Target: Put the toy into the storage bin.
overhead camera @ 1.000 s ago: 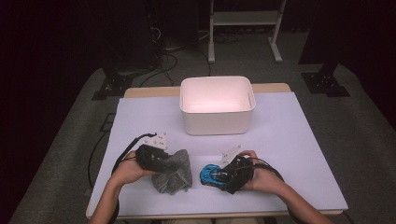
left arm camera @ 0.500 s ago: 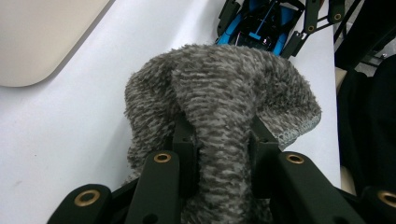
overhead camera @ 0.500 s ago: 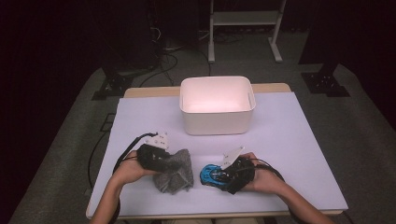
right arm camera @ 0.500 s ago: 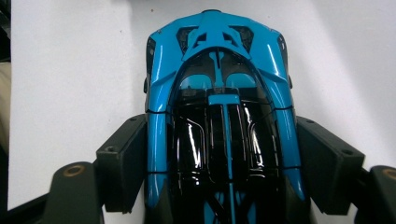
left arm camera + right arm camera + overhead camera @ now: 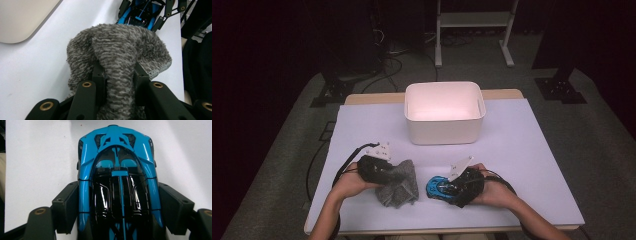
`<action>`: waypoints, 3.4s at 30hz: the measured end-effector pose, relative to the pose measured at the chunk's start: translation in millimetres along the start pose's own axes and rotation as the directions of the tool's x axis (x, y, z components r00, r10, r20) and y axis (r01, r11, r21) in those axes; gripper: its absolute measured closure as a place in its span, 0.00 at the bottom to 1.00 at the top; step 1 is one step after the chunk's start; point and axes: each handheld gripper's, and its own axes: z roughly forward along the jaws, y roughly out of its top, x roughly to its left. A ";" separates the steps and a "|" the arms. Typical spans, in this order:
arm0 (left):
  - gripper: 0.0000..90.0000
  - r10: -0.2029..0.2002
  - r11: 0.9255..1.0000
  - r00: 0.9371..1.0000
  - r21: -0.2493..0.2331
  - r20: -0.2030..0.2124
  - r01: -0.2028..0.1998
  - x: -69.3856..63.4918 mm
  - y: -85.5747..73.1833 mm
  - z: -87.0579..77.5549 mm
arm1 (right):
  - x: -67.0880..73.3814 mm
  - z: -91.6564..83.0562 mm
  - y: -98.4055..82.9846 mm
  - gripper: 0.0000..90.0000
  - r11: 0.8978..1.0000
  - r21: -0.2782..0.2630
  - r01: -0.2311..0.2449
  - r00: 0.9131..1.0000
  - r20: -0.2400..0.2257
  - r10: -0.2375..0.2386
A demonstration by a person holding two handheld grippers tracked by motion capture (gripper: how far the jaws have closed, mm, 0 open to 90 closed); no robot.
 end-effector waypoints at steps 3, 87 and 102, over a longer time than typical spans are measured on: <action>0.78 0.000 1.000 1.000 -0.004 0.001 0.000 0.2 -0.3 0.5 | -0.1 0.0 0.1 0.27 1.000 0.000 0.002 1.000 -0.001 -0.002; 0.76 -0.041 0.998 0.999 -0.049 0.000 0.041 6.3 -22.9 -11.6 | -156.0 -85.6 112.6 0.52 0.992 -0.052 0.114 0.994 0.005 -0.114; 0.76 -0.052 0.998 0.999 -0.036 0.001 0.052 5.7 -24.1 -10.7 | -162.3 -71.7 108.6 0.84 0.992 -0.011 0.124 0.992 -0.022 -0.124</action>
